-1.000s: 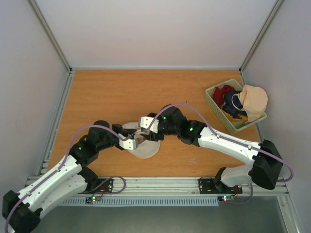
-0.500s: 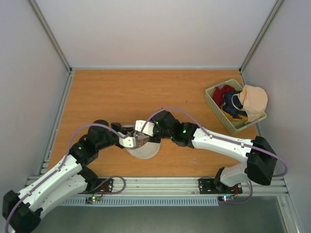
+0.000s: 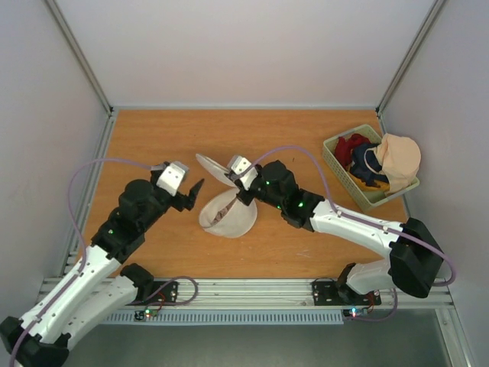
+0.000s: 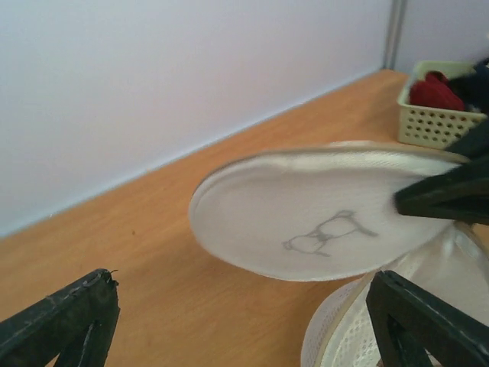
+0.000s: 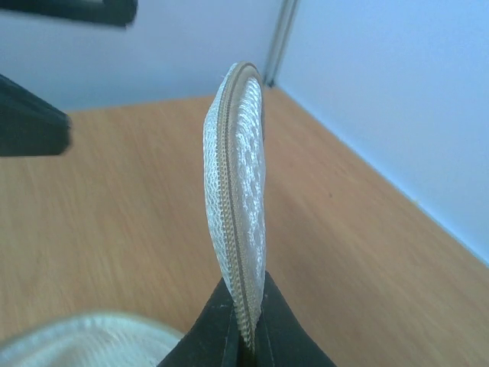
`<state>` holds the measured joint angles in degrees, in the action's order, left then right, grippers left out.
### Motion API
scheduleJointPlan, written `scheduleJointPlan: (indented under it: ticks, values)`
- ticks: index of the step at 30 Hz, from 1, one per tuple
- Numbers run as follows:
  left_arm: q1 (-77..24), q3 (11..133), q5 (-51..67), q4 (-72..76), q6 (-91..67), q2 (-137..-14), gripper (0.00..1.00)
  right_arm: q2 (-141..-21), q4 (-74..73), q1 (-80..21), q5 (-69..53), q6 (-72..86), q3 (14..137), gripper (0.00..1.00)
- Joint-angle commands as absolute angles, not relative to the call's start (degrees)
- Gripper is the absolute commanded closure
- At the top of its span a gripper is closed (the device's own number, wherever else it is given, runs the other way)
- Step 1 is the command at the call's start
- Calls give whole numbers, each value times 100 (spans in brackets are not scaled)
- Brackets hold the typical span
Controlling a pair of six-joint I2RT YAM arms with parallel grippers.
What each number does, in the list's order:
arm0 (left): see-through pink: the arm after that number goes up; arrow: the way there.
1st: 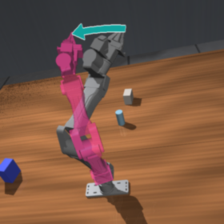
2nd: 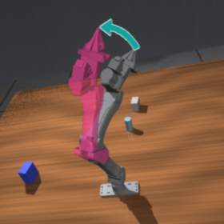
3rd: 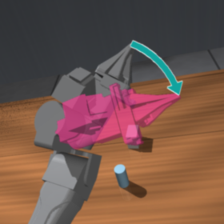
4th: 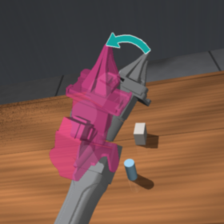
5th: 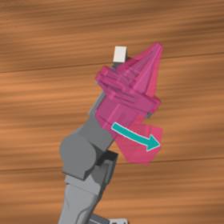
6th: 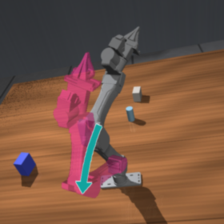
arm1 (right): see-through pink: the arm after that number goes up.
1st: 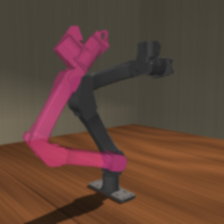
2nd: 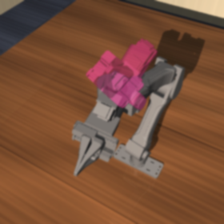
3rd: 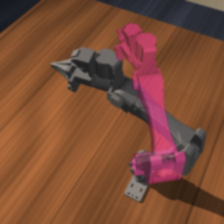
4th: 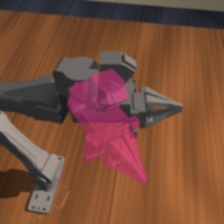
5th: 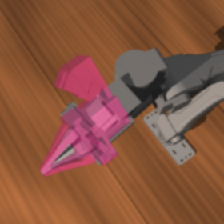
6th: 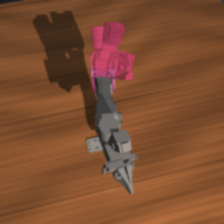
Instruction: Unzip the laundry bag and remove the bra
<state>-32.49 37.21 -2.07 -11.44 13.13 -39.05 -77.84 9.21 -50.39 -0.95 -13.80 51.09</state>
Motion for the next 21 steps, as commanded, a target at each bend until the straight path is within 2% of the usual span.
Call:
scheduleJointPlan:
  ticks: [1,3,7,12,17,21]
  values:
    - [-2962,3740,-392,-1882,-748,-3833,18,-7495,2264,-5010,-915,-707,4916,99]
    - [-2833,3631,-288,-2222,-1280,-3948,25,-7458,2346,-5002,-1117,-677,4936,99]
    - [-2545,3367,749,-2264,-2108,-4340,26,-7350,2654,-4992,-1705,-605,4910,99]
    - [-2091,2977,1482,-1567,-2913,-4833,15,-7303,2901,-4968,-2209,-414,4915,99]
    - [-1869,2404,2379,-271,-3457,-5187,13,-7384,2989,-4961,-2576,-409,4940,99]
    - [-1924,2078,3393,1076,-3008,-5268,11,-7530,2995,-4947,-2558,-432,5100,99]
